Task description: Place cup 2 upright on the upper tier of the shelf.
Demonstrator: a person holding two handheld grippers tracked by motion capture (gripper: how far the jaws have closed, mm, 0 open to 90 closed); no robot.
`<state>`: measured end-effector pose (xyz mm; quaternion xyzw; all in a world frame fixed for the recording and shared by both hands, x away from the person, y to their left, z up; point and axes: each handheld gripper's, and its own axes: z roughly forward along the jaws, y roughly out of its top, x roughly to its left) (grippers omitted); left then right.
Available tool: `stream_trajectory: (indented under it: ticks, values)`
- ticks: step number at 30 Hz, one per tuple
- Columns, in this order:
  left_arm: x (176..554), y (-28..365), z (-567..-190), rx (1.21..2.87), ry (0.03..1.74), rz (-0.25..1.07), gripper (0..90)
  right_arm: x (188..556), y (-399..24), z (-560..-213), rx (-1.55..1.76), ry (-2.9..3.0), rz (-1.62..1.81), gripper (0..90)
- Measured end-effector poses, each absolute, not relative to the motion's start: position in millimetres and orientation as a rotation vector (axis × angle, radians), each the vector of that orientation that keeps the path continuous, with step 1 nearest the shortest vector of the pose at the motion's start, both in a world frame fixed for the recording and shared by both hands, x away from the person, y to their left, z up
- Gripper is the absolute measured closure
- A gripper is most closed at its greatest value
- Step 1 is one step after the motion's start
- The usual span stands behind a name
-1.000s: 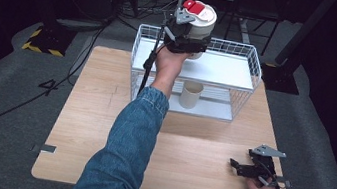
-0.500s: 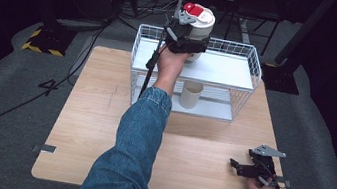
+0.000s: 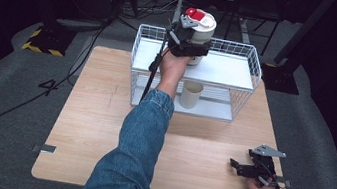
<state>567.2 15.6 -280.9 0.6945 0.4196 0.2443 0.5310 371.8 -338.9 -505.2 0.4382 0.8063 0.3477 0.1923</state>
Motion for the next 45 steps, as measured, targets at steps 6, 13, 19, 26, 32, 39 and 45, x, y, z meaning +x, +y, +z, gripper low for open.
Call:
stream_trajectory:
  ticks: [6, 13, 19, 26, 32, 39, 45]
  values:
    - [569, 13, -287, 1.68, 1.005, 0.596, 11.4, 372, -339, -505, 1.229, 2.263, 0.976, 9.1]
    - [570, 12, -291, 1.671, 0.997, 0.613, 11.4, 372, -339, -505, 1.231, 2.263, 0.976, 9.1]
    - [570, 11, -290, 1.677, 1.006, 0.61, 11.3, 372, -339, -505, 1.231, 2.263, 0.976, 9.1]
    - [570, 11, -290, 1.668, 1.017, 0.61, 10.7, 372, -339, -505, 1.231, 2.263, 0.976, 9.1]
    - [568, 9, -288, 1.653, 1.025, 0.642, 5.1, 372, -339, -505, 1.229, 2.263, 0.976, 9.1]
    - [555, 18, -273, 1.624, 0.977, 0.663, 0.0, 372, -339, -505, 1.228, 2.263, 0.976, 9.1]
    - [538, 28, -269, 1.624, 0.935, 0.642, 0.0, 372, -339, -505, 1.228, 2.263, 0.976, 9.1]
